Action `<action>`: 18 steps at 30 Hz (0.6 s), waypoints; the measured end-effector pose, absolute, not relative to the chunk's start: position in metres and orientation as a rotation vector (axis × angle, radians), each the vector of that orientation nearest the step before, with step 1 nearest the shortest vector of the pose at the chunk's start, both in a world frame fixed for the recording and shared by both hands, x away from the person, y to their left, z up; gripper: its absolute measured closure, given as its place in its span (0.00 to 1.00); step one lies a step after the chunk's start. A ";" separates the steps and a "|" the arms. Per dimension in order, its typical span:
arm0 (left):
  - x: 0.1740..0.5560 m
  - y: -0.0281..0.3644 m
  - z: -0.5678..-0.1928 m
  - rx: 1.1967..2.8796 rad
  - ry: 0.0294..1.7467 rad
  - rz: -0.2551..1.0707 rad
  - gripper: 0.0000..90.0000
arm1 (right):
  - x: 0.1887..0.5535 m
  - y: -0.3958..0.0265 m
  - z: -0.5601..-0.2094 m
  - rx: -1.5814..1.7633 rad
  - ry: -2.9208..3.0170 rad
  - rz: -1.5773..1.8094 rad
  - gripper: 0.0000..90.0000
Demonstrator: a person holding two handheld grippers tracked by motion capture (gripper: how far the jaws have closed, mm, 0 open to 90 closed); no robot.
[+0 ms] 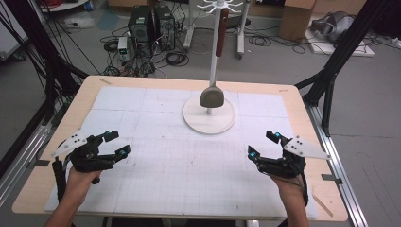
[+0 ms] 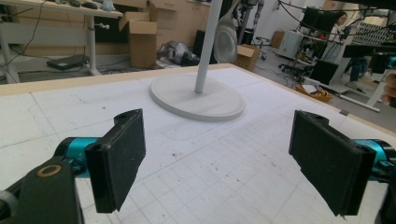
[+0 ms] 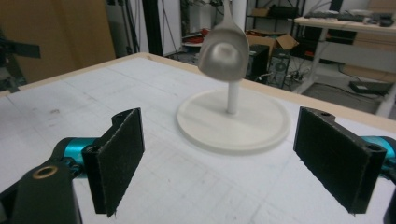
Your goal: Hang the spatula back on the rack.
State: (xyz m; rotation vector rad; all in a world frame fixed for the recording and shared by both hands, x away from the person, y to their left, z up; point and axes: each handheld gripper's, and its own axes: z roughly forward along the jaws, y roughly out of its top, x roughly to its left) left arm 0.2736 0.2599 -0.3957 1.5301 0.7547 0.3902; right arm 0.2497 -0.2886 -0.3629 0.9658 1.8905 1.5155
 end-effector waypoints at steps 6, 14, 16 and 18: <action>0.272 0.261 -0.397 1.533 0.755 0.401 0.21 | 0.239 -0.298 -0.377 1.013 1.851 1.503 0.17; 0.270 0.262 -0.397 1.536 0.750 0.407 0.21 | 0.232 -0.298 -0.385 1.014 1.856 1.463 0.17; 0.270 0.263 -0.397 1.536 0.748 0.409 0.21 | 0.231 -0.297 -0.384 1.006 1.856 1.453 0.17; 0.270 0.263 -0.398 1.533 0.750 0.407 0.21 | 0.230 -0.297 -0.384 1.009 1.851 1.450 0.17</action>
